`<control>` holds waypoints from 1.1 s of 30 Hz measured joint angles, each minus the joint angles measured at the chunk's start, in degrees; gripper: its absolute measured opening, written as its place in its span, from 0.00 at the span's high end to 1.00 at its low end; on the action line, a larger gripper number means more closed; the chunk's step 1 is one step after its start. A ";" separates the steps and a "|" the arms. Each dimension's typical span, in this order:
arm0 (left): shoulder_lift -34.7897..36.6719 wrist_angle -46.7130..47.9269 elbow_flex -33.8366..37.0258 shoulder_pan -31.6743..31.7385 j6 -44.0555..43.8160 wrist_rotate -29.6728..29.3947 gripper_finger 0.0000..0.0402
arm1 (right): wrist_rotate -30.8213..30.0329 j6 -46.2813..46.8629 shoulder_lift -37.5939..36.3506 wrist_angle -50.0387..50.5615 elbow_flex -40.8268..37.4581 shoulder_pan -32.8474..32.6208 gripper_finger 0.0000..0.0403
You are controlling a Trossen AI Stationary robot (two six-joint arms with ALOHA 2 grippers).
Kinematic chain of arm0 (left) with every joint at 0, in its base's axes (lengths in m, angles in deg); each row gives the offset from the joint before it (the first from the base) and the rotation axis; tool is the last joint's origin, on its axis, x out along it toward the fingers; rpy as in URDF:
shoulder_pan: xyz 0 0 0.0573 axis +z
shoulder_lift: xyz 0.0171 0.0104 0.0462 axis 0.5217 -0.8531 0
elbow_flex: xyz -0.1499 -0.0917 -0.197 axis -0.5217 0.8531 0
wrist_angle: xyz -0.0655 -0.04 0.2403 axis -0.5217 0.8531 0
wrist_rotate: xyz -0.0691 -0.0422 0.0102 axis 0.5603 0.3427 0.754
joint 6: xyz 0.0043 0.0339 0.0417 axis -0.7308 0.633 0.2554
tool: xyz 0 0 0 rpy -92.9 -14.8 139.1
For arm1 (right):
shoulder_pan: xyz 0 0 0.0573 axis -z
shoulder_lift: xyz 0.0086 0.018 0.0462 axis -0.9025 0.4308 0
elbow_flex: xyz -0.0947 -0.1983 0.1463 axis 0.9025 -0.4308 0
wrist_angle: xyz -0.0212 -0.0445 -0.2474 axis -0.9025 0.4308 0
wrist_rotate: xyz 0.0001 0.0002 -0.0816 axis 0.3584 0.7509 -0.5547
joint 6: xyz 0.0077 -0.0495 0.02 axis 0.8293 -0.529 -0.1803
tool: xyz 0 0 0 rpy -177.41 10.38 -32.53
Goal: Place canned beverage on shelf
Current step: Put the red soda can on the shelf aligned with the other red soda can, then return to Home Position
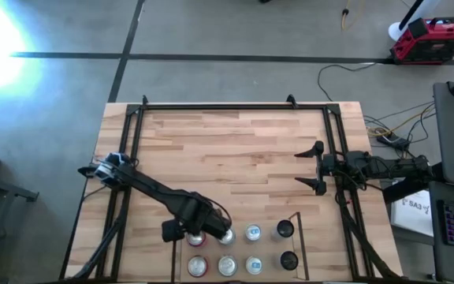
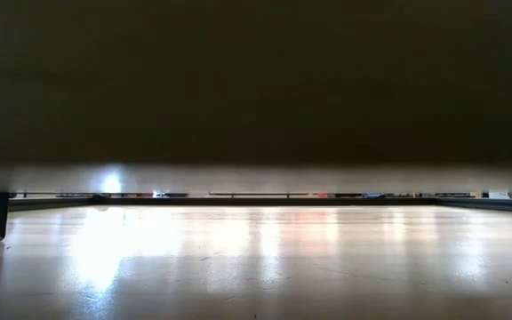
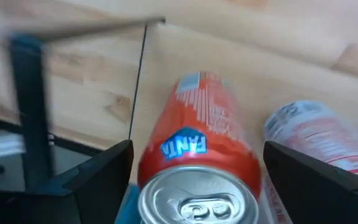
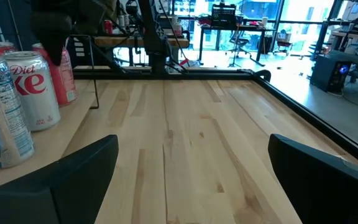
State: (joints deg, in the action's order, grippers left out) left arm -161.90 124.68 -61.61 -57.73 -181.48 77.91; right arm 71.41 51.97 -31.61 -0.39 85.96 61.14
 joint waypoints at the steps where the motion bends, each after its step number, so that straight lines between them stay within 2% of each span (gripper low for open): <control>1: 0.02 1.38 -0.84 0.10 0.17 -0.89 0.15 | -0.01 0.02 0.00 0.00 -0.01 -0.01 0.01; 7: 0.08 10.17 -7.08 1.22 3.24 -10.55 0.15 | -0.01 0.02 0.00 0.00 -0.01 -0.01 0.01; 14: 0.56 10.26 -9.75 5.82 15.40 -28.44 0.15 | 0.01 0.02 0.00 0.00 0.01 -0.01 0.01; 19: 0.56 6.85 -9.83 12.21 25.59 -30.81 0.15 | -0.01 0.02 0.00 0.00 -0.01 0.00 0.01; 23: 0.54 -4.98 -9.94 16.48 41.00 -32.11 0.15 | -0.01 0.02 0.00 0.00 0.01 0.00 0.01; 26: 0.45 -18.89 -9.25 18.90 58.45 -35.00 0.14 | -0.01 0.02 0.00 0.00 0.00 -0.01 0.01; 30: 0.43 -37.64 -9.47 20.90 81.00 -35.83 0.14 | 0.01 0.01 0.00 0.00 0.00 0.00 0.01; 33: 0.43 -43.61 -10.50 21.27 88.76 -35.75 0.14 | -0.01 0.01 0.00 0.00 0.00 0.00 0.01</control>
State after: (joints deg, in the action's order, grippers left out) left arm -161.47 81.07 -72.11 -36.46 -92.72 42.17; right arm 71.40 51.99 -31.61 -0.38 85.96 61.14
